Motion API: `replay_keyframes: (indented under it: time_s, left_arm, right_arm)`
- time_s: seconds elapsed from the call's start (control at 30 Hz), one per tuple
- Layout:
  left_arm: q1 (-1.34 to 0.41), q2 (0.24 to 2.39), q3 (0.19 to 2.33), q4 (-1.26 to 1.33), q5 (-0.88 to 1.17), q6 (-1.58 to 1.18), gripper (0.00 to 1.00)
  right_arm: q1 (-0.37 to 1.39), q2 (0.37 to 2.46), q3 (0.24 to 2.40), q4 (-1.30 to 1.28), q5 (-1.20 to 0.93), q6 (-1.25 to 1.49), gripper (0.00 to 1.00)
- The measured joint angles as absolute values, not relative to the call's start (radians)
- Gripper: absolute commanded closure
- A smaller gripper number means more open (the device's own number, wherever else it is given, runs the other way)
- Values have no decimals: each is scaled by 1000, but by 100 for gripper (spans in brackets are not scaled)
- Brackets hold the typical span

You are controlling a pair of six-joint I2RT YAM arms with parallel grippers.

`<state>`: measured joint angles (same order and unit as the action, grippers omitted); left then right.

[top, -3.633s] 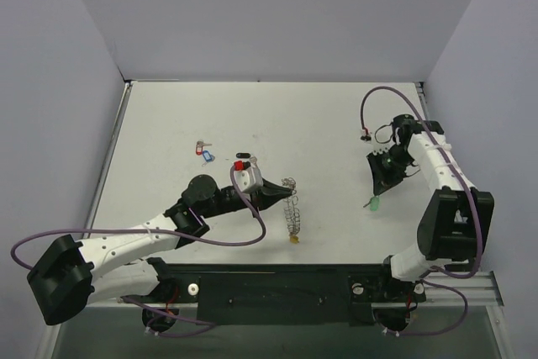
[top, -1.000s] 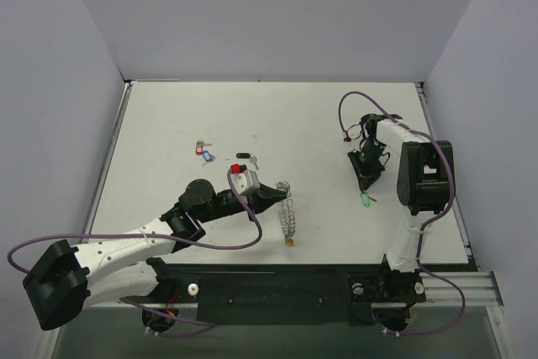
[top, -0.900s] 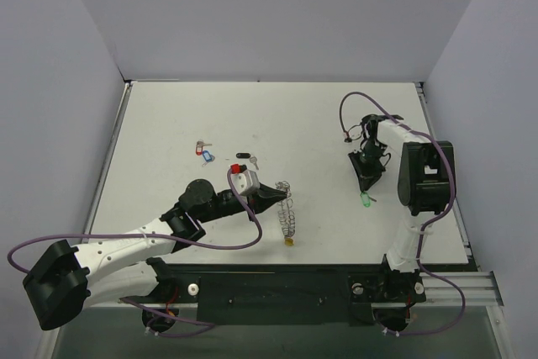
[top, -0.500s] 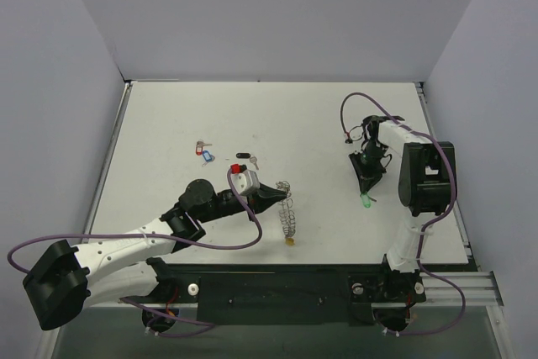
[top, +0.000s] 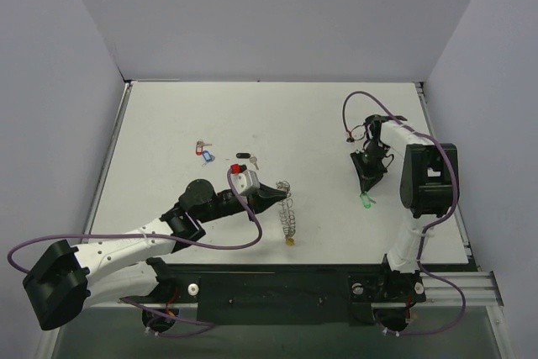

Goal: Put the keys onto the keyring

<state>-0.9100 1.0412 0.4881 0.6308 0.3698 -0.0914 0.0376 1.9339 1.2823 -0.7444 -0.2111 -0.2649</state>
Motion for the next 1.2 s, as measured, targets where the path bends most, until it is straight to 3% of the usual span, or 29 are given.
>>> replay_keyframes:
  time_s: [1.2]
  left_arm:
    - [-910,1035,488,624,369,-91,100]
  right_arm:
    - [32,1922,1277,-745,-225,-265,92]
